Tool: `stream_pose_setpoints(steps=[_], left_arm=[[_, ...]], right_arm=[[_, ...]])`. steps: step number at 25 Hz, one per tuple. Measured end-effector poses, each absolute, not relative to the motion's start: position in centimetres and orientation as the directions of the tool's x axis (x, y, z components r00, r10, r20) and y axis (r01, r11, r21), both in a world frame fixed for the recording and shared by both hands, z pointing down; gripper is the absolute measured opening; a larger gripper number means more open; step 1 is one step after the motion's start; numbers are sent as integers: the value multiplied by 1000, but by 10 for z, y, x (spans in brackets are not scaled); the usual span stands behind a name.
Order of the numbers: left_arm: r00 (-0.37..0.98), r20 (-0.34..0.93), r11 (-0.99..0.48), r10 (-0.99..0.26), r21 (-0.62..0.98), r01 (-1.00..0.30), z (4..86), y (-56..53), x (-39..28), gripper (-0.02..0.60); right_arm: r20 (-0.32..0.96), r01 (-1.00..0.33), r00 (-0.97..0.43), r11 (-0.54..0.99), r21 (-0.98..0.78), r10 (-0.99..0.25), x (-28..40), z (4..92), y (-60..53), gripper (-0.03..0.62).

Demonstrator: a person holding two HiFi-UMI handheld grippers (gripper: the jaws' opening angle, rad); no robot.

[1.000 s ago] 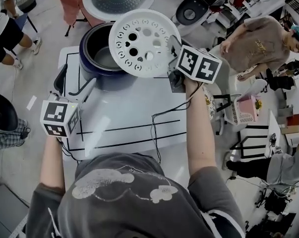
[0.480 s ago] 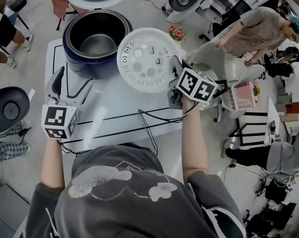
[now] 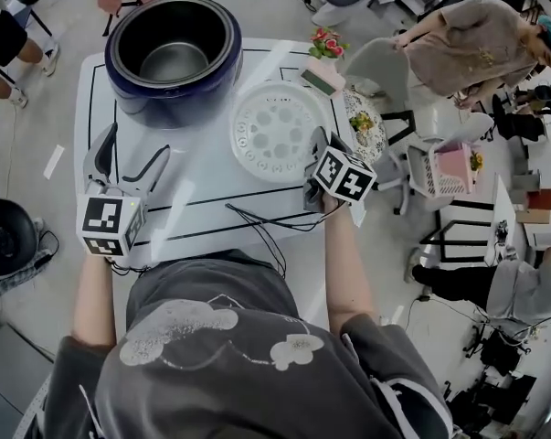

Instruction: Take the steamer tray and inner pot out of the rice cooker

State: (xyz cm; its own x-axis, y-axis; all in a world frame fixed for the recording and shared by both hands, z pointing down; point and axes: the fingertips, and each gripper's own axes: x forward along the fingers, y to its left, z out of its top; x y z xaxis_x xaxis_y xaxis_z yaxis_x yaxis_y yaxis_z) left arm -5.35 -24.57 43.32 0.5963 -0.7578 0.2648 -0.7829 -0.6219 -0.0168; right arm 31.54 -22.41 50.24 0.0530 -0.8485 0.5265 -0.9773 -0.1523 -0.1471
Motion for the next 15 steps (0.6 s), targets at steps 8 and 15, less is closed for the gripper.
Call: stream_pose_setpoints(steps=[8, 15], left_arm=[[585, 305, -618, -751, -14, -786, 451, -234, -47, 433], [580, 329, -615, -745, -4, -788, 463, -227, -44, 433]], right_arm=[[610, -964, 103, -230, -133, -786, 338, 574, -199, 41], [653, -952, 82, -254, -173, -753, 338, 609, -189, 43]])
